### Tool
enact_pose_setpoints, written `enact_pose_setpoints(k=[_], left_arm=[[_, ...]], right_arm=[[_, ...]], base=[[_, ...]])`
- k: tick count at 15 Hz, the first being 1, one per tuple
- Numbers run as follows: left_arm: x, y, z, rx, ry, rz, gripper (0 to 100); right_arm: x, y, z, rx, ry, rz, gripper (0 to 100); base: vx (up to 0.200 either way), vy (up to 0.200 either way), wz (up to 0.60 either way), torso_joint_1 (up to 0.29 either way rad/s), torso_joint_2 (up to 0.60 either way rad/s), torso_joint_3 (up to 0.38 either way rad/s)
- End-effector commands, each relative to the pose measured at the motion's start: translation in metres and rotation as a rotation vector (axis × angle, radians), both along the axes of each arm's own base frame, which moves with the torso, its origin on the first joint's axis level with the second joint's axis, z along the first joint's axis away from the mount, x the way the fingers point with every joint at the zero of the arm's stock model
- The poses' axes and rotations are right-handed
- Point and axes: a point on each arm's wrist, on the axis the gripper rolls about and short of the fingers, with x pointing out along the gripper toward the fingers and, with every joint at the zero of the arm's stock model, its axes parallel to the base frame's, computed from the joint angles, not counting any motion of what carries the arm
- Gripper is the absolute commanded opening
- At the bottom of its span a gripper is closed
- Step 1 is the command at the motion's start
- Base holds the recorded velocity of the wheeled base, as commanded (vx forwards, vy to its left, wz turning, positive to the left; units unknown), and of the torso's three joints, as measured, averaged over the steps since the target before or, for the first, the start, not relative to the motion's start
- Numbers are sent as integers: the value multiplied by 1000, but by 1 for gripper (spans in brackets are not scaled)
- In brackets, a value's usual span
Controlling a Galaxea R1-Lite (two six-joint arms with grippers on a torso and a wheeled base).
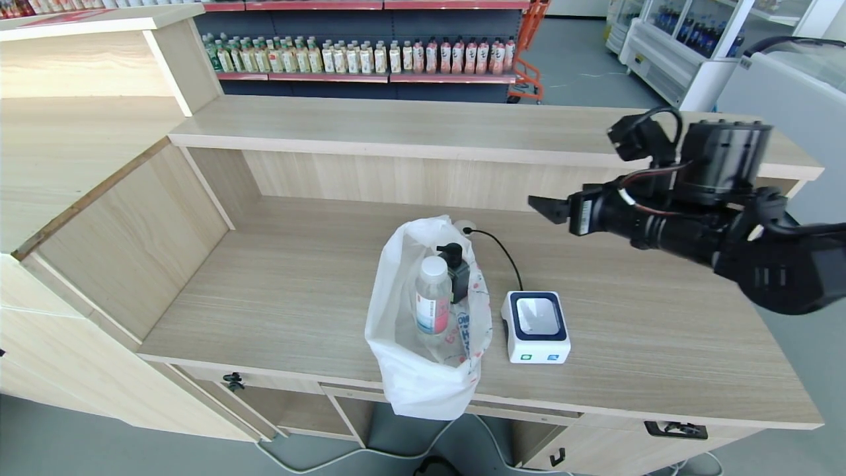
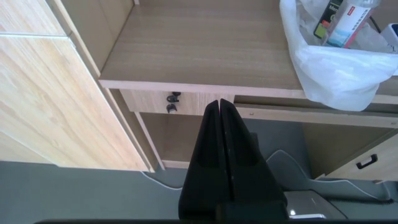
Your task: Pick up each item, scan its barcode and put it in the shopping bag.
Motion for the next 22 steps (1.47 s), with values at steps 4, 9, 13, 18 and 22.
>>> enact_pose_setpoints(k=[4,9,13,18,22], left_arm=[[0,0,0,0,0,-1,0],[0,0,0,0,0,-1,0],[0,0,0,0,0,1,0],[0,0,0,0,0,-1,0],[0,0,0,0,0,1,0]], right_arm=[[-200,-105,-32,-42,24,-542,100],[-284,-114,-114,-48,28,-577,100],[-304,-112,-116,-10,-74,-433,100],[-338,-111,-148,28,-77,-405,100],[-345,-111,-156,35,-94,-371,100]], base=[[0,0,0,0,0,0],[0,0,0,0,0,0],[0,0,0,0,0,0],[0,0,0,0,0,0],[0,0,0,0,0,0]])
